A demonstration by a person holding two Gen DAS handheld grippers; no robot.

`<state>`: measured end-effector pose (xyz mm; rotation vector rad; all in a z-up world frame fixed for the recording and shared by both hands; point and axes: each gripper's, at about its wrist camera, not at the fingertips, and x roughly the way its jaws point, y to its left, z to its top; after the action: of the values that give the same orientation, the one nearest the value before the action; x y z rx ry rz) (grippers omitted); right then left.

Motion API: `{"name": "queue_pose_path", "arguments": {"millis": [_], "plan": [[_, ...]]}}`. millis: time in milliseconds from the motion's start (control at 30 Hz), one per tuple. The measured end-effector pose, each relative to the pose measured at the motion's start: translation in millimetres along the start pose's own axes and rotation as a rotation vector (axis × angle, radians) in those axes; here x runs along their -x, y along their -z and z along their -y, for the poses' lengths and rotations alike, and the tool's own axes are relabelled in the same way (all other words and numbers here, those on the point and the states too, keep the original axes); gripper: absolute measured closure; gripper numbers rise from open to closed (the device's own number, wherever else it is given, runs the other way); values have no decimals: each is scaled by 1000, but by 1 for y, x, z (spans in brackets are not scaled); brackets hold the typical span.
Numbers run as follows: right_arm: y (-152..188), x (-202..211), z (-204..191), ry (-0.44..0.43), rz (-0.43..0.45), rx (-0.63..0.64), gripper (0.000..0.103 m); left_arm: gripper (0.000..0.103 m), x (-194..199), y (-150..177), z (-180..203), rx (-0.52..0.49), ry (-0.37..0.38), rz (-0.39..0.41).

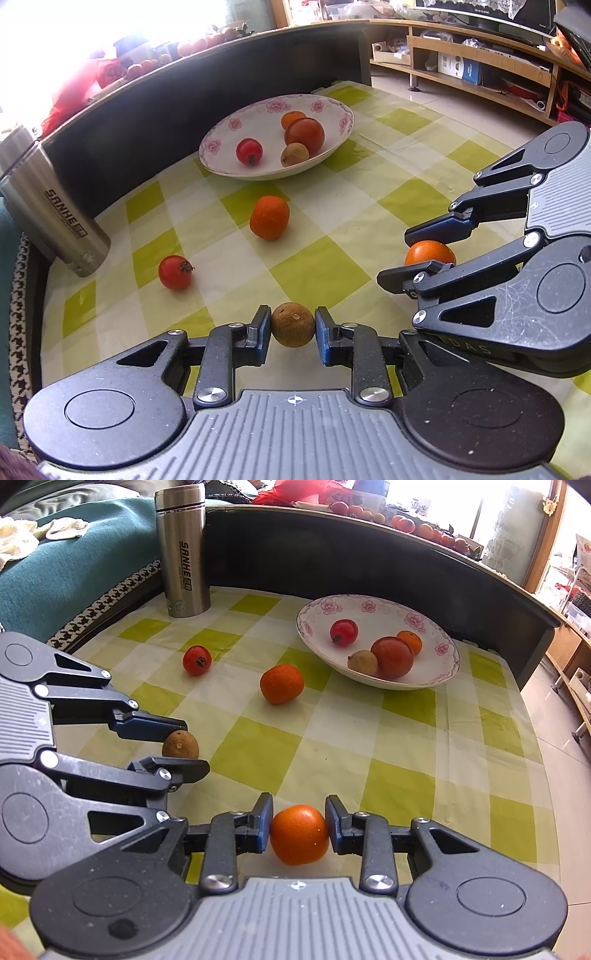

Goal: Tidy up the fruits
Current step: 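Lift the orange in the right tool while the left tool lifts the brown fruit, then carry the orange and brown fruit in both tools over the white bowl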

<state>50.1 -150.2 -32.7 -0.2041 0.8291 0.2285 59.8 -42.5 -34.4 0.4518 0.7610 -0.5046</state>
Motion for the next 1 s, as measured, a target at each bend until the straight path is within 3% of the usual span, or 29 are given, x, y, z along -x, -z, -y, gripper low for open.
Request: {"name": "queue_pose_path", "arguments": {"millis": [1000], "plan": [[-23,7,15,56,72,-21,66,70,2,-32,-5,-24,-52,67]]}}
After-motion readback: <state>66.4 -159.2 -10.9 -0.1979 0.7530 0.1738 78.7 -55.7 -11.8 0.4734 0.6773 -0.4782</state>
